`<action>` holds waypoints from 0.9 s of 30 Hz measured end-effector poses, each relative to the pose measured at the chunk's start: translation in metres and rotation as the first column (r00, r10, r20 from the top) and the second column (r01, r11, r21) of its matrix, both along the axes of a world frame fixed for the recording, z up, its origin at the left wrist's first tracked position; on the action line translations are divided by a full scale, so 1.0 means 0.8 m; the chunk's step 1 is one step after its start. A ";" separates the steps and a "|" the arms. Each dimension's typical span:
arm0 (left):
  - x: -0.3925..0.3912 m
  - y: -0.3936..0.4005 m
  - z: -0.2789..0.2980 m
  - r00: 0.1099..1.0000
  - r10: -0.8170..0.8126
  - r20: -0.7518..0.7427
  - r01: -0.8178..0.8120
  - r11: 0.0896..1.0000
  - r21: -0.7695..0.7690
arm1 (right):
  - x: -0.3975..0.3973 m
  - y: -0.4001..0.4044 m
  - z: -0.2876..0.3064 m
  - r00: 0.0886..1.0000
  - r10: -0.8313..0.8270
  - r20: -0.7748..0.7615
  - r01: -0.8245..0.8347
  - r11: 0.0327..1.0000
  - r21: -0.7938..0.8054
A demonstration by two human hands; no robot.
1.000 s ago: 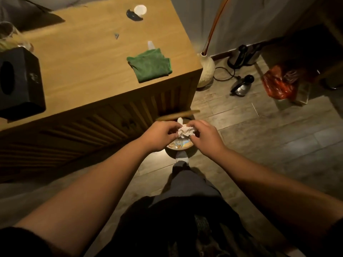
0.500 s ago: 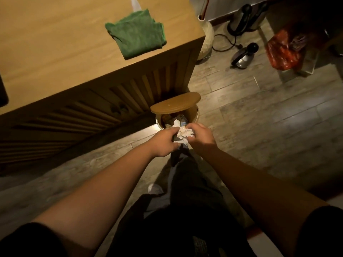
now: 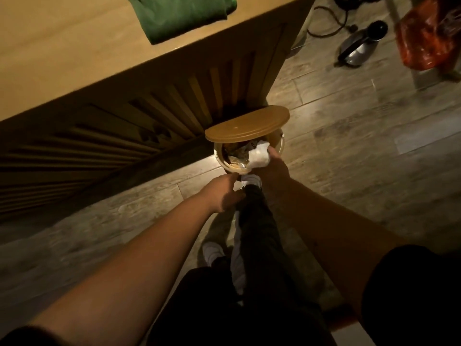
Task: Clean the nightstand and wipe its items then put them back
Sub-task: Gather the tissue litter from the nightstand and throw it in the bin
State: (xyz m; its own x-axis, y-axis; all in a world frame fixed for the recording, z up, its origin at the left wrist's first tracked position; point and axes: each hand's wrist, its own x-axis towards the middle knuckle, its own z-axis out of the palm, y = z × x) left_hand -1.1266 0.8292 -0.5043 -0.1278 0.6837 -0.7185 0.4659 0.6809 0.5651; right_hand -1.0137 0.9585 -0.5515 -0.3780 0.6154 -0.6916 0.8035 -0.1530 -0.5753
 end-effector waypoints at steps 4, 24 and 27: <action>0.000 -0.004 -0.031 0.999 0.042 0.014 -0.042 0.999 -0.001 | 0.004 0.009 -0.041 0.999 -0.041 0.005 0.041 0.986 -0.160; -0.100 -0.134 0.172 0.872 0.123 -0.475 -0.073 0.990 0.124 | -0.085 -0.105 0.202 0.718 0.645 0.262 -0.688 0.600 0.408; -0.115 -0.195 0.235 0.818 0.237 -0.524 -0.154 0.968 0.197 | -0.119 -0.150 0.265 0.644 0.719 0.261 -0.734 0.485 0.474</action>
